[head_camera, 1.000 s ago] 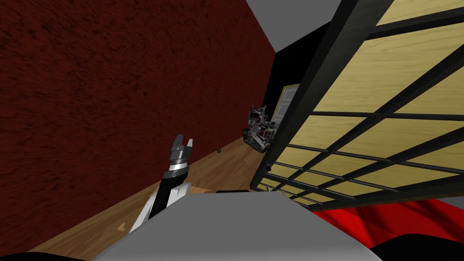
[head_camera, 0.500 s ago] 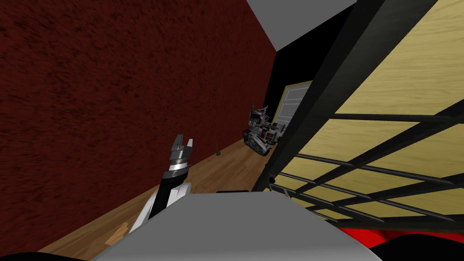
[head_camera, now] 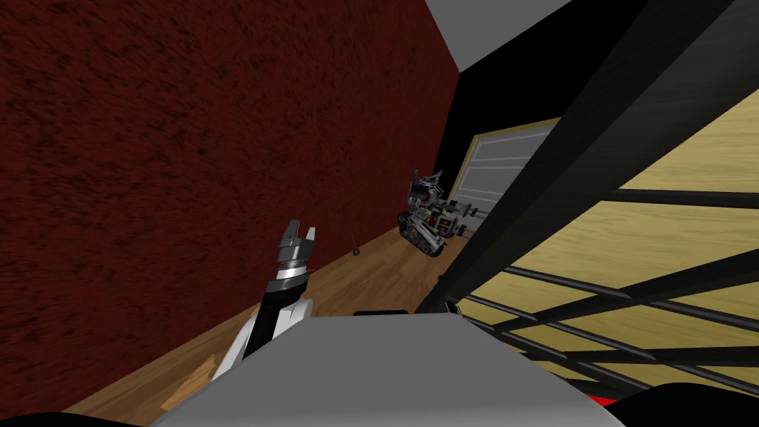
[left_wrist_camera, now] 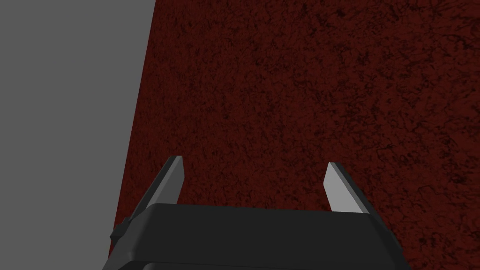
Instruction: Push the door open
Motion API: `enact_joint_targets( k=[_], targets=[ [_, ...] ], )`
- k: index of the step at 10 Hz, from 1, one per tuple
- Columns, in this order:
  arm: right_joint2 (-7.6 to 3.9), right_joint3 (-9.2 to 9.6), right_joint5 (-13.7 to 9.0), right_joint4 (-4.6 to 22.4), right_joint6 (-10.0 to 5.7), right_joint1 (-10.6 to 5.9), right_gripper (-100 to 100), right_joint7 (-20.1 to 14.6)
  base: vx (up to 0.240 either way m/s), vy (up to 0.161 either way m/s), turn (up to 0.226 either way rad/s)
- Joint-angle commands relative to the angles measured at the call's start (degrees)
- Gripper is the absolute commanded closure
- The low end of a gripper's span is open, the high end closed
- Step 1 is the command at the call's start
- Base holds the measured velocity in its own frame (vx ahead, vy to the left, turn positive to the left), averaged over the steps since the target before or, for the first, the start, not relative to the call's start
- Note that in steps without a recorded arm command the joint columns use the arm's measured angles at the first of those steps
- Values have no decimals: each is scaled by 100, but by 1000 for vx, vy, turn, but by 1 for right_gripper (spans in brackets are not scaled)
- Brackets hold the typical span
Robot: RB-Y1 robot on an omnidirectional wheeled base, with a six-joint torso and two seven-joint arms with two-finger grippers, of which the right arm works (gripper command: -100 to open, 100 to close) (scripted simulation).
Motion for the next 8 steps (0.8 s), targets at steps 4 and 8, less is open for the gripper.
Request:
enact_joint_targets(
  k=[4,8],
  targets=[
    [-2,-1,0,3,-5,11,100,-1,-10,2,0],
    [-47,12,-29,16,29,-8,100,-528,1,1,0]
  ],
)
